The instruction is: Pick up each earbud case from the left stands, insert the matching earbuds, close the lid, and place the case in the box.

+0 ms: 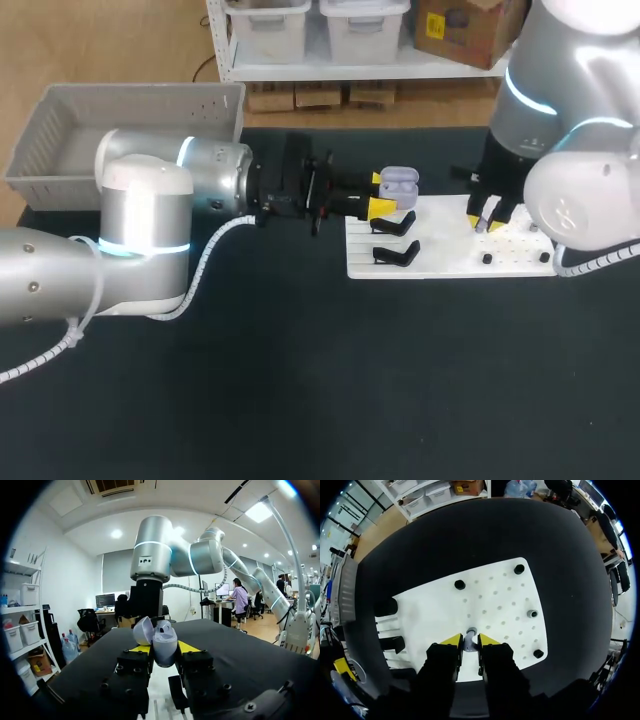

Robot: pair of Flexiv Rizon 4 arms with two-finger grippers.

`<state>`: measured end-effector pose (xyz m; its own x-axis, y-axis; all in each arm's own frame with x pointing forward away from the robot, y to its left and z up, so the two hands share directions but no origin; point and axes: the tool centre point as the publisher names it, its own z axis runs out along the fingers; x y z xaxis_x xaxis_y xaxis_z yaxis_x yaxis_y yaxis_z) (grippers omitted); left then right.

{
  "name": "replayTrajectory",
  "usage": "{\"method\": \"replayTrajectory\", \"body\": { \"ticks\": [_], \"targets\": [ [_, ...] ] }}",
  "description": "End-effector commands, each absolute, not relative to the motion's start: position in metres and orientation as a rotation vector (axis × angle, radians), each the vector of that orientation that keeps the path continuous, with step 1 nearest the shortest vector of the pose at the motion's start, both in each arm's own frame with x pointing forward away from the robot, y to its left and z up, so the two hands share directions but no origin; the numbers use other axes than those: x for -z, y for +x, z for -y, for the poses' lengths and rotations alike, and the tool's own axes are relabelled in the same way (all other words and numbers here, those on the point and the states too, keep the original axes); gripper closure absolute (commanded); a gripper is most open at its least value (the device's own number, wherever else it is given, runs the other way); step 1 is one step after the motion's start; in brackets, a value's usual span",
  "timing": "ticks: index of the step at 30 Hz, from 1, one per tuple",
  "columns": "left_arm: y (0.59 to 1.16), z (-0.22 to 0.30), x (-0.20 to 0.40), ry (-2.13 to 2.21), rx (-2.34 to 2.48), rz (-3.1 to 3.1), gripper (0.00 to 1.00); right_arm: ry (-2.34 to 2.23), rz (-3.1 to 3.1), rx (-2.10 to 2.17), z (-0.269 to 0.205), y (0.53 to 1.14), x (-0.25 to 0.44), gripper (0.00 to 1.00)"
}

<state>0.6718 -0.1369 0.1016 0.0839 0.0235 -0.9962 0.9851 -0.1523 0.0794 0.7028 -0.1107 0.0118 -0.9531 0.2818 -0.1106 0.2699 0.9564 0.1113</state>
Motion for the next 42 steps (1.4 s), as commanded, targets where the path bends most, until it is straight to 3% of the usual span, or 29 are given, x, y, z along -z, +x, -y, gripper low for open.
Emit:
{"method": "replayTrajectory", "body": {
  "ticks": [1, 14, 23, 31, 42],
  "targets": [
    [0.671, 0.137, -0.102, 1.378, 1.239, -1.095, 1.0, 0.427, -2.972, -0.147, 0.112, 0.697, -0.024, 1.0],
    [0.671, 0.137, -0.102, 1.378, 1.239, -1.095, 1.0, 0.382, -2.93, -0.165, 0.114, 0.676, -0.099, 1.0],
    [0.671, 0.137, -0.102, 1.378, 1.239, -1.095, 1.0, 0.066, -2.959, -0.156, 0.071, 0.65, -0.161, 1.0],
    [0.671, 0.137, -0.102, 1.378, 1.239, -1.095, 1.0, -0.187, -3.007, -0.164, 0.03, 0.635, -0.182, 1.0],
    [0.671, 0.137, -0.102, 1.378, 1.239, -1.095, 1.0, -0.186, -3.009, -0.191, 0.028, 0.635, -0.184, 1.0]
  ]
}}
